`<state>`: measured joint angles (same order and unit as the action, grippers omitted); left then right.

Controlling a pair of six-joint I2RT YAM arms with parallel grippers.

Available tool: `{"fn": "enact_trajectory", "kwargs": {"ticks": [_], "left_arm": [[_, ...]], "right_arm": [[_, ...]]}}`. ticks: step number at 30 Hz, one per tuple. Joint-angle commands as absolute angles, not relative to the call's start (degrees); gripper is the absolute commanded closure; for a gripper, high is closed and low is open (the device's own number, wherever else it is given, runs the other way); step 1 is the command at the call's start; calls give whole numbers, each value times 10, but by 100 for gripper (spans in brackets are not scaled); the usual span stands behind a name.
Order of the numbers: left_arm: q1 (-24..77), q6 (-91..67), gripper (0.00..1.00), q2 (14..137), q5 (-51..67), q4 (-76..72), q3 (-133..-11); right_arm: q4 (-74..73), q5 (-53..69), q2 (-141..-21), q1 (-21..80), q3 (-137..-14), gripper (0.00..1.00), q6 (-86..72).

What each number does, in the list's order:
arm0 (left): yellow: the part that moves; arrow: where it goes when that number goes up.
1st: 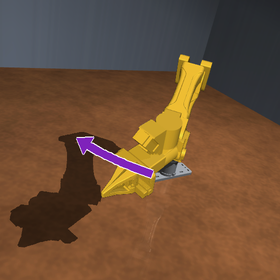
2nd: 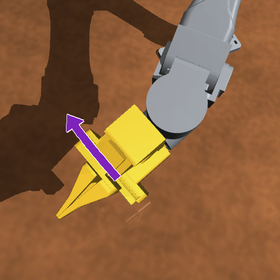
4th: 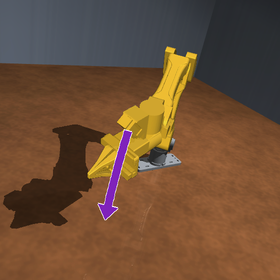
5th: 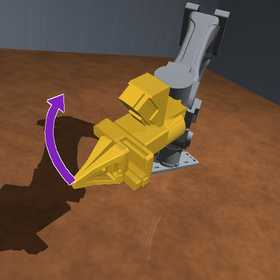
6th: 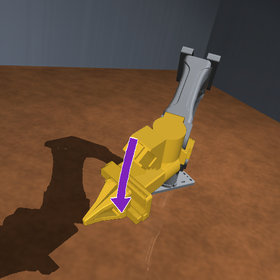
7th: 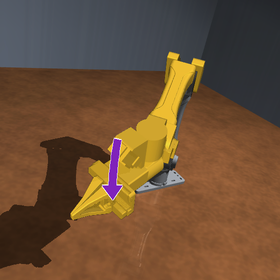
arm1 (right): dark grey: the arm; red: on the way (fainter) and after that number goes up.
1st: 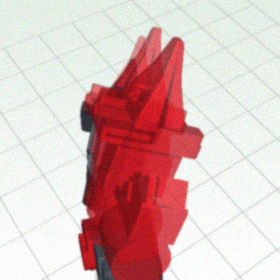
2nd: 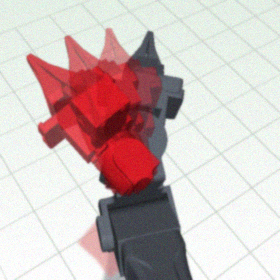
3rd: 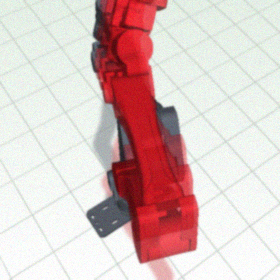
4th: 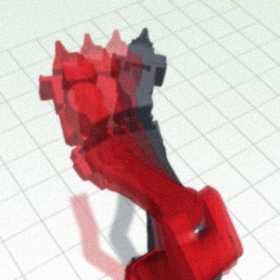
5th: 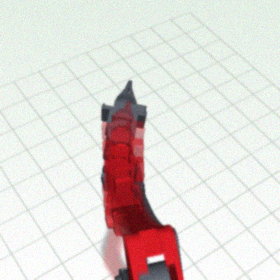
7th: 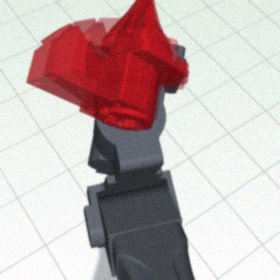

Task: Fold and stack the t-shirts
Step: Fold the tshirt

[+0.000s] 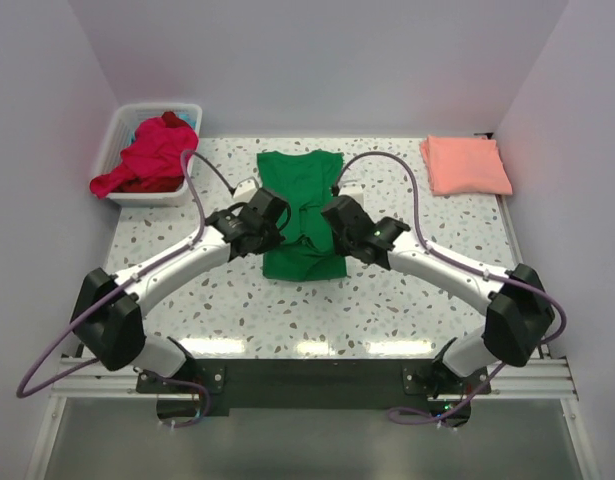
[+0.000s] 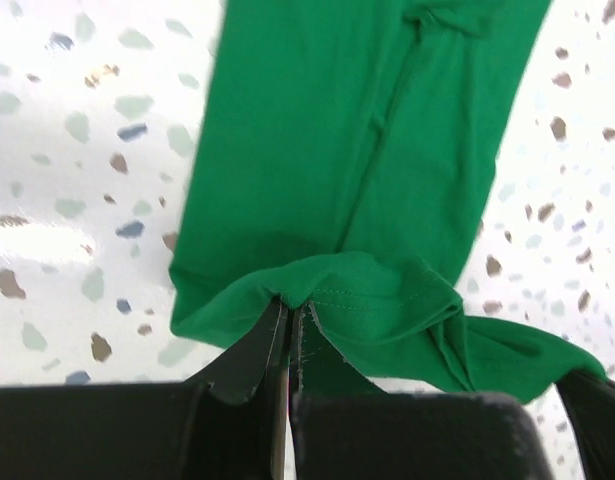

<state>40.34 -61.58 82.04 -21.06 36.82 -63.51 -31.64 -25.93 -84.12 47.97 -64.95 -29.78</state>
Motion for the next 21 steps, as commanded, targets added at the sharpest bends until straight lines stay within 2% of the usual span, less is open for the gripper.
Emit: {"fn": "enact_trajectory", "kwargs": {"ticks": [1, 17, 18, 19, 20, 21], "left_arm": [[357, -556, 100, 873, -239, 342, -691], [258, -452, 100, 1111, -174, 304, -885], [252, -448, 100, 1122, -171, 302, -889], [251, -441, 99, 1128, -169, 288, -890], [249, -435, 87, 1131, -165, 280, -891], [244, -429, 81, 1136, -165, 273, -893]], "right_arm": [[-256, -243, -888, 435, -715, 100, -238], [-265, -155, -1129, 345, -934, 100, -199], [-277, -153, -1140, 343, -945, 96, -201], [-279, -155, -1156, 336, -962, 84, -206], [-278, -157, -1161, 332, -967, 65, -207], [-275, -161, -1166, 328, -970, 57, -213]]}}
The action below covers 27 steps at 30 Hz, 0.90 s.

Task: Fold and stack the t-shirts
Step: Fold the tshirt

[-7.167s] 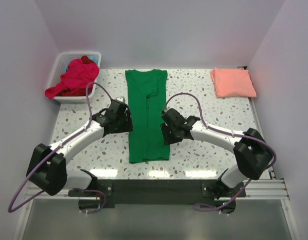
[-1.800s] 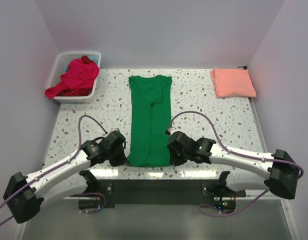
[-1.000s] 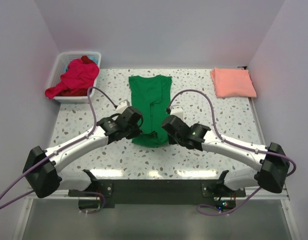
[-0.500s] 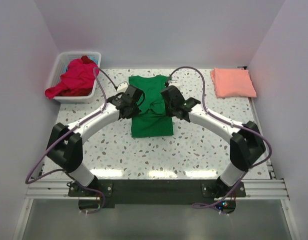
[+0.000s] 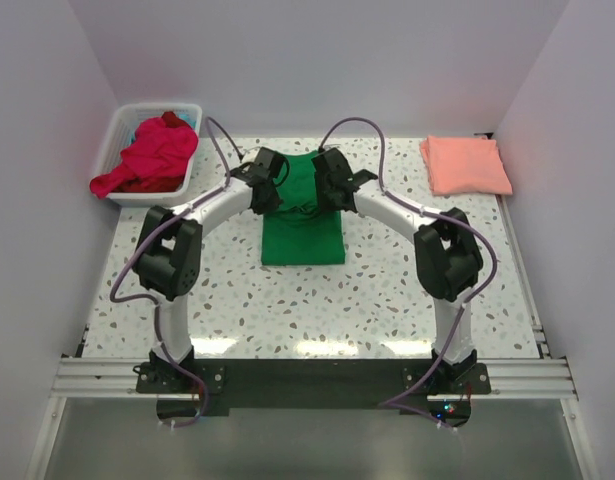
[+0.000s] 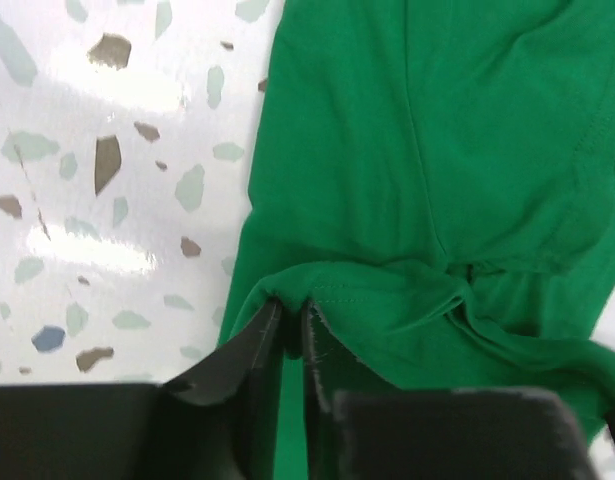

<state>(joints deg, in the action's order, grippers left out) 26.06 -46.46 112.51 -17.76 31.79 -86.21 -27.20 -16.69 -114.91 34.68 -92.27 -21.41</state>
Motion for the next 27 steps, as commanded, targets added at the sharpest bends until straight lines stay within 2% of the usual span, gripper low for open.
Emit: {"fn": "enact_trajectory", "kwargs": {"ticks": [1, 2, 5, 9, 12, 16, 23, 27], "left_arm": [[242, -419, 75, 1136, -163, 245, -892], [240, -413, 67, 1136, -166, 235, -890], [232, -393, 57, 1129, -177, 188, -890], [229, -381, 50, 1111, -194, 170, -905], [229, -380, 47, 1097, -195, 185, -904], [229, -385, 47, 1080, -165, 254, -885], [229, -401, 48, 958, -69, 235, -687], [229, -389, 47, 895, 11, 217, -617]], "right_arm": [[-272, -163, -1172, 318, -974, 53, -224], [-265, -162, -1176, 314, -976, 49, -228], [-265, -184, -1183, 302, -989, 50, -252], [-260, -196, -1176, 296, -992, 50, -259], [-274, -189, -1166, 296, -990, 50, -252], [-302, -120, -1144, 295, -955, 50, -236], [-280, -47, -1038, 296, -805, 43, -245], [-270, -8, -1003, 296, -757, 39, -247]]}}
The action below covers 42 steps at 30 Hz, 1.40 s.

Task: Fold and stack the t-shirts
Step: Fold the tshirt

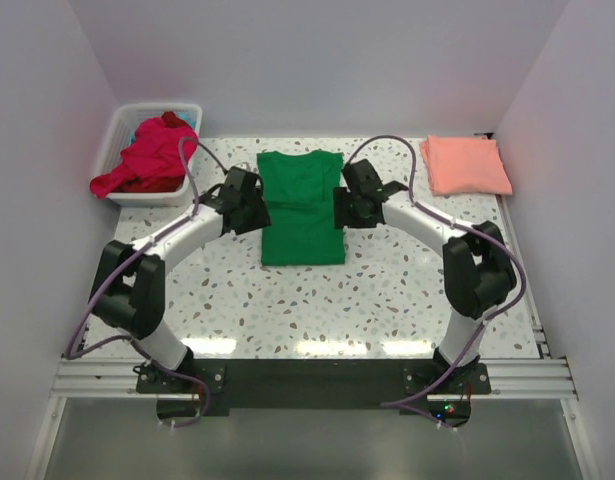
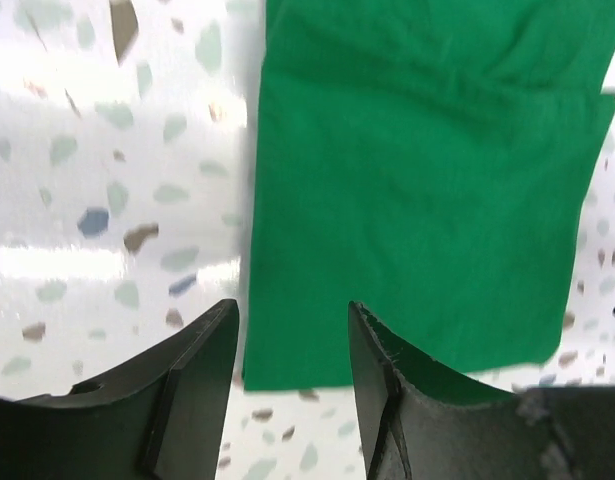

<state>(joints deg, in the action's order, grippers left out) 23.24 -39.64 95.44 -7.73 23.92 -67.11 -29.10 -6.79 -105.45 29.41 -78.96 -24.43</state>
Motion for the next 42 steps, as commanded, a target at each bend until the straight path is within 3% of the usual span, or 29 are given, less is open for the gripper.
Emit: {"fn": "enact_trajectory", "kwargs": {"ticks": [1, 10, 27, 33, 37, 42], "left_arm": [[229, -386, 47, 886, 21, 207, -604], [227, -411, 49, 844, 85, 132, -484], [198, -438, 55, 867, 120, -16, -402], [196, -433, 60, 887, 137, -11, -405], [196, -425, 69, 895, 122, 29, -420], [196, -419, 76, 893, 106, 52, -421]], "right_arm": [[-268, -1, -993, 295, -739, 39, -248], [-191, 77, -961, 295, -642, 43, -265], [-106, 114, -977, 296, -584, 53, -279], [-114, 113, -987, 296, -584, 62, -277], [-126, 119, -1000, 296, -585, 79, -274], [-127, 126, -1001, 295, -574, 85, -270]]}}
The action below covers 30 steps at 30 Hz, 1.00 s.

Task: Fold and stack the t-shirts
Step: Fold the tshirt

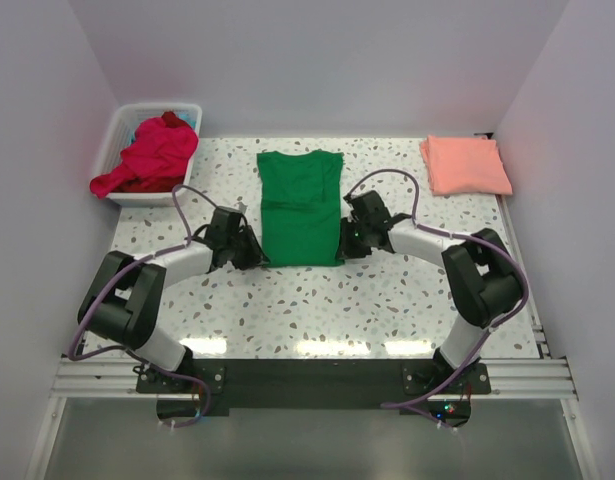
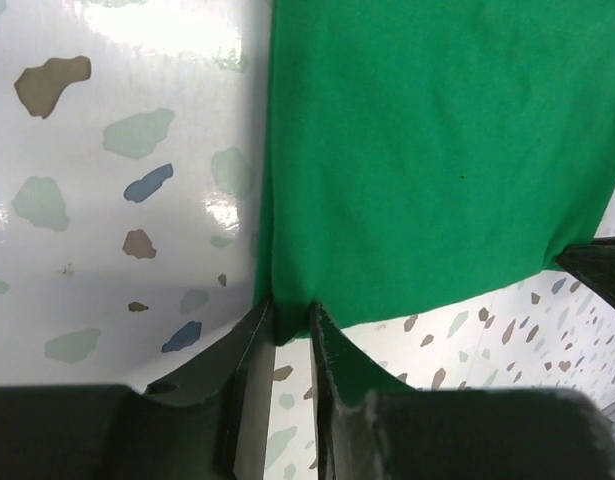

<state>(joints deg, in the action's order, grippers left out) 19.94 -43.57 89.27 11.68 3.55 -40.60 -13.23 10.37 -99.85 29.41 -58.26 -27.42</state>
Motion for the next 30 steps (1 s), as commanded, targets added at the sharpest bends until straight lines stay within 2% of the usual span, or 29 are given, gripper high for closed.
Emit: {"fn": "enact_trajectory", "kwargs": {"ticks": [1, 3, 6, 7, 17, 30], "left_arm": [[196, -419, 80, 894, 105, 55, -421], [197, -414, 88, 889, 104, 64, -418], [196, -407, 99, 876, 99, 80, -414], [196, -406, 100, 866, 99, 84, -410], [210, -416, 100, 777, 98, 127, -347], [292, -468, 100, 632, 41, 224, -317]], "right_arm": [[-128, 127, -1001, 296, -572, 93, -270], [-133, 131, -992, 296, -563, 100, -268], [-133, 136, -965, 297, -536, 100, -268], [-134, 138, -960, 297, -529, 100, -269], [-142, 143, -861, 319, -431, 100, -280], [-195, 131, -750, 374, -403, 100, -297]]}}
